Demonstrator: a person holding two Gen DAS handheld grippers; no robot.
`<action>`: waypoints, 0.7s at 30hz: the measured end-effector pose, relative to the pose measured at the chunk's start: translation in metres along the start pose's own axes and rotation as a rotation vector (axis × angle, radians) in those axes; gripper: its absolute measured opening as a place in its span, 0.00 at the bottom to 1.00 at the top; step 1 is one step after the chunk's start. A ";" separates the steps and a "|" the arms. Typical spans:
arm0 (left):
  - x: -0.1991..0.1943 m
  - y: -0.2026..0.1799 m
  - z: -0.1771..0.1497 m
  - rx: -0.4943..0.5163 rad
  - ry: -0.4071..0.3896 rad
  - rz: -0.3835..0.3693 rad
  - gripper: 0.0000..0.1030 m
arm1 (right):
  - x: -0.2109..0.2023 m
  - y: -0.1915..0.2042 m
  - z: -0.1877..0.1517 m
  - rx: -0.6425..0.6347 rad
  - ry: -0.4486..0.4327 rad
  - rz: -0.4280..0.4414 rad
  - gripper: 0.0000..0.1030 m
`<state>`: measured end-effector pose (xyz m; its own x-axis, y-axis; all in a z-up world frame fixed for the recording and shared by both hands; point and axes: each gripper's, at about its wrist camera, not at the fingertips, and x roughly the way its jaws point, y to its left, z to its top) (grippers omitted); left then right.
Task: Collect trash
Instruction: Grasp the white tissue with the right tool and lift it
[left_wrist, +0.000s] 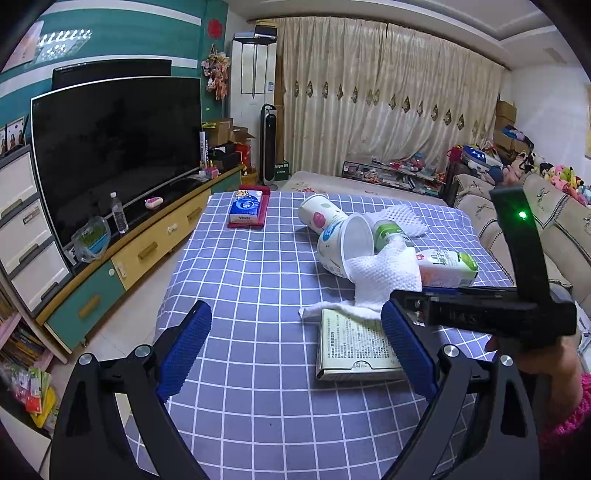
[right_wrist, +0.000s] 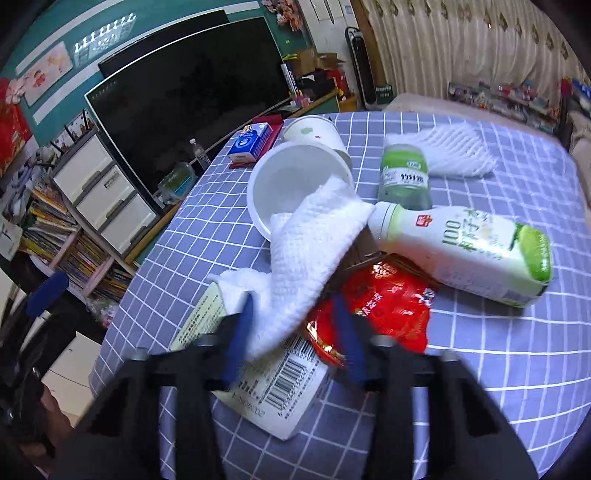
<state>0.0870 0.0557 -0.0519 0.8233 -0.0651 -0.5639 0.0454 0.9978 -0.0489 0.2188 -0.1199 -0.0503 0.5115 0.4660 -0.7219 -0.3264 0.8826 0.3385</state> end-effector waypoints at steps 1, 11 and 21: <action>0.000 0.000 0.000 0.000 0.000 -0.001 0.89 | 0.000 -0.001 0.001 0.000 -0.001 0.001 0.08; 0.007 -0.006 -0.001 0.001 0.014 -0.019 0.89 | -0.059 0.021 0.027 -0.087 -0.152 0.027 0.05; 0.015 -0.020 -0.003 0.015 0.037 -0.050 0.89 | -0.136 0.015 0.049 -0.124 -0.302 0.004 0.05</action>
<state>0.0963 0.0345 -0.0620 0.7983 -0.1155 -0.5912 0.0949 0.9933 -0.0659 0.1836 -0.1672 0.0827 0.7165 0.4837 -0.5027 -0.4142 0.8748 0.2514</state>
